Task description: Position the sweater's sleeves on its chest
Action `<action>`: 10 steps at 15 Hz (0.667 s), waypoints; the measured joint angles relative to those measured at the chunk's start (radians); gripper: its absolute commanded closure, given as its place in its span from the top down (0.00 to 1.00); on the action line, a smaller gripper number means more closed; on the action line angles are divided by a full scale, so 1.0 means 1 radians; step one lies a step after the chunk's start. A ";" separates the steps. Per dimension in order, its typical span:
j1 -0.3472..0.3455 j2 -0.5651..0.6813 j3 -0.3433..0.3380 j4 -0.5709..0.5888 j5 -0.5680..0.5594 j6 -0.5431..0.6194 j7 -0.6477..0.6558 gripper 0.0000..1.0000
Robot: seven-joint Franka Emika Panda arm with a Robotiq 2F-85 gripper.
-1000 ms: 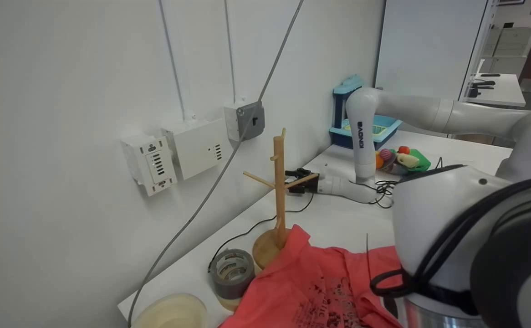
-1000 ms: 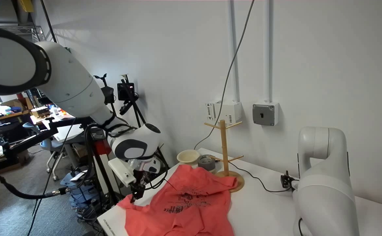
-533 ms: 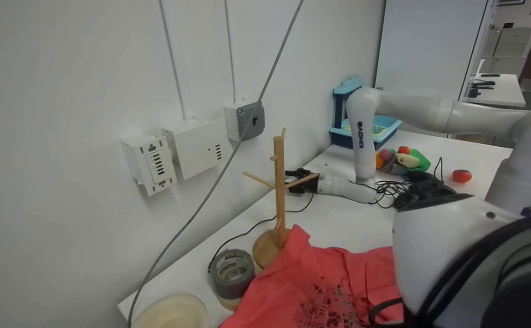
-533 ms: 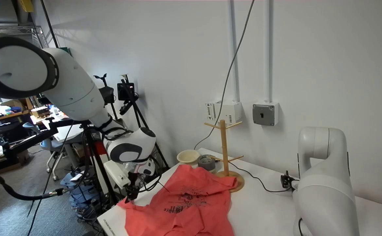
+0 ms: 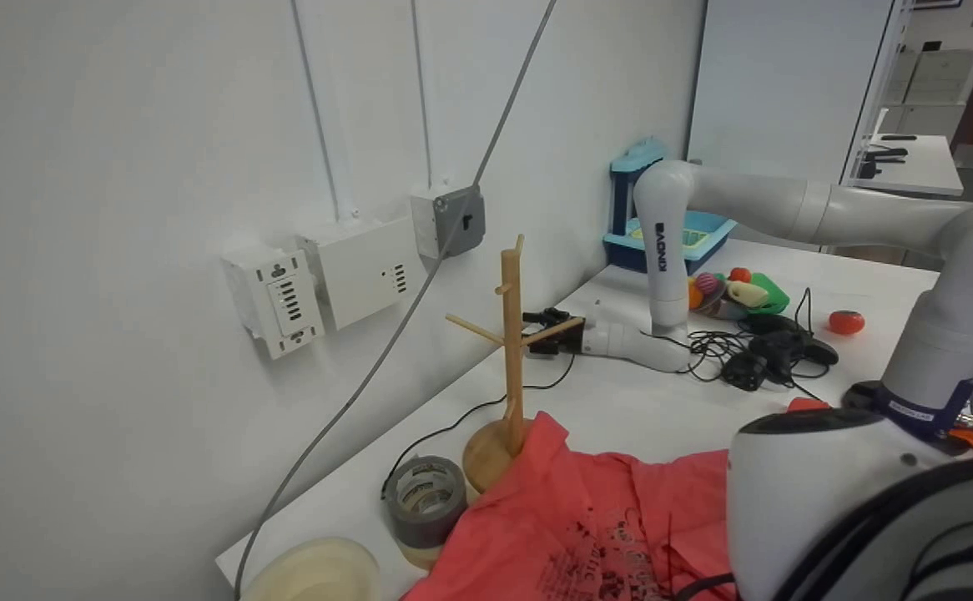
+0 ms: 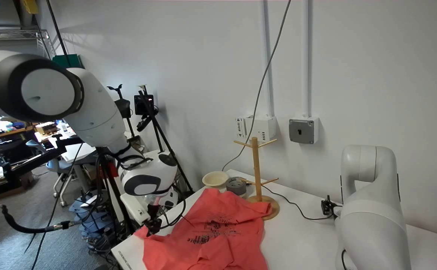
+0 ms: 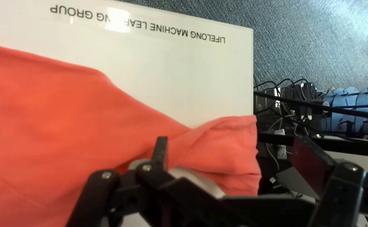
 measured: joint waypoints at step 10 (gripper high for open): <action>-0.026 0.091 -0.016 -0.001 -0.026 0.092 -0.018 1.00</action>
